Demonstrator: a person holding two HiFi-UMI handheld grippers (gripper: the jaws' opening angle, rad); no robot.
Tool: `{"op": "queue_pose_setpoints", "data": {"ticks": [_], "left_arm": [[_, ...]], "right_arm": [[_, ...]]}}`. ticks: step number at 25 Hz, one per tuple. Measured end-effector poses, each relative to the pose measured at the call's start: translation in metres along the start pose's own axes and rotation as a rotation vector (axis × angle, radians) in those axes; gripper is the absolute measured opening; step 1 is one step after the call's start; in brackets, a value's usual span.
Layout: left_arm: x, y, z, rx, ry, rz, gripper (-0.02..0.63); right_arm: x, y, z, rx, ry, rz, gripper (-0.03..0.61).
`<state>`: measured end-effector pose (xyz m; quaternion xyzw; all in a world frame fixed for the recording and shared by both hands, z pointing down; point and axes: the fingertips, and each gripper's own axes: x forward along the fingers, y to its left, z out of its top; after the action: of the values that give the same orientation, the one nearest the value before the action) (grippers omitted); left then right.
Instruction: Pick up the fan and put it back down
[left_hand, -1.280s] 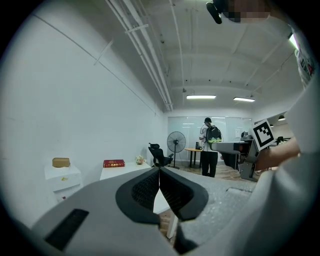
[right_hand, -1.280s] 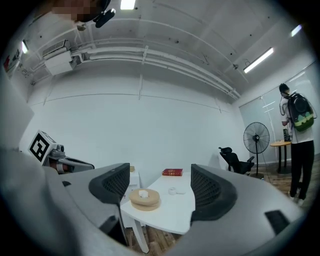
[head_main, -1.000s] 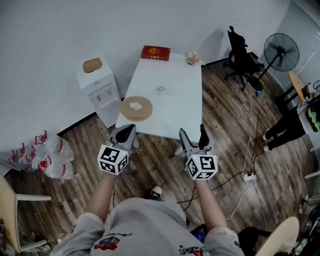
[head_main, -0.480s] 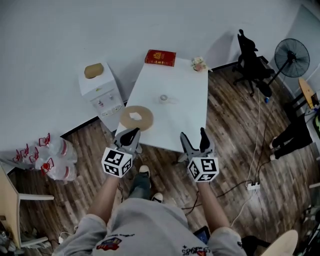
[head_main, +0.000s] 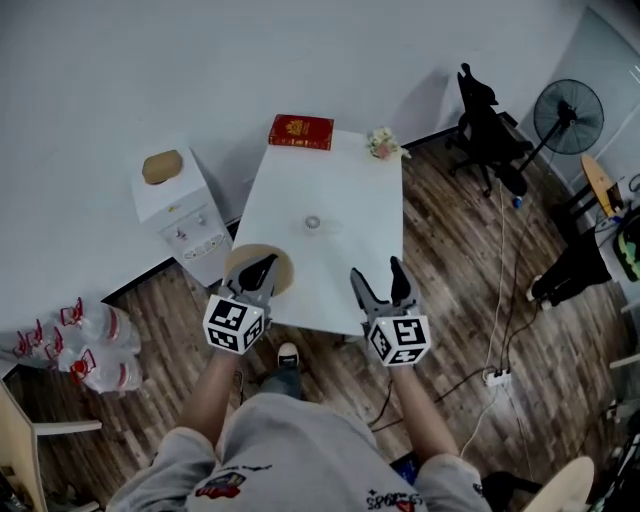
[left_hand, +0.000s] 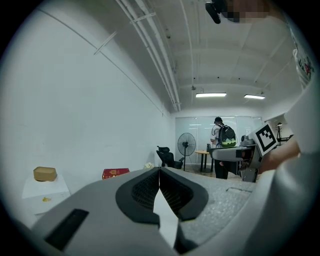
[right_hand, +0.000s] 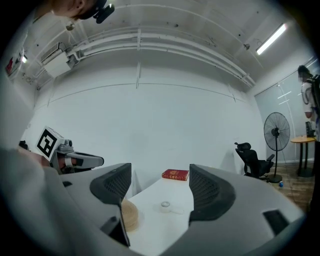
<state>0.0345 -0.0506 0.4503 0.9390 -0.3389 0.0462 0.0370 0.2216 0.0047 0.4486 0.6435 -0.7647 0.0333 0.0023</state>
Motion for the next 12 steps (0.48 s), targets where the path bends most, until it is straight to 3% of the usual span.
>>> {"op": "queue_pose_setpoints", "data": {"ticks": [12], "left_arm": [[0.122, 0.107, 0.027, 0.040, 0.014, -0.088, 0.005]], "right_arm": [[0.154, -0.030, 0.017, -0.047, 0.038, -0.026, 0.347]]}}
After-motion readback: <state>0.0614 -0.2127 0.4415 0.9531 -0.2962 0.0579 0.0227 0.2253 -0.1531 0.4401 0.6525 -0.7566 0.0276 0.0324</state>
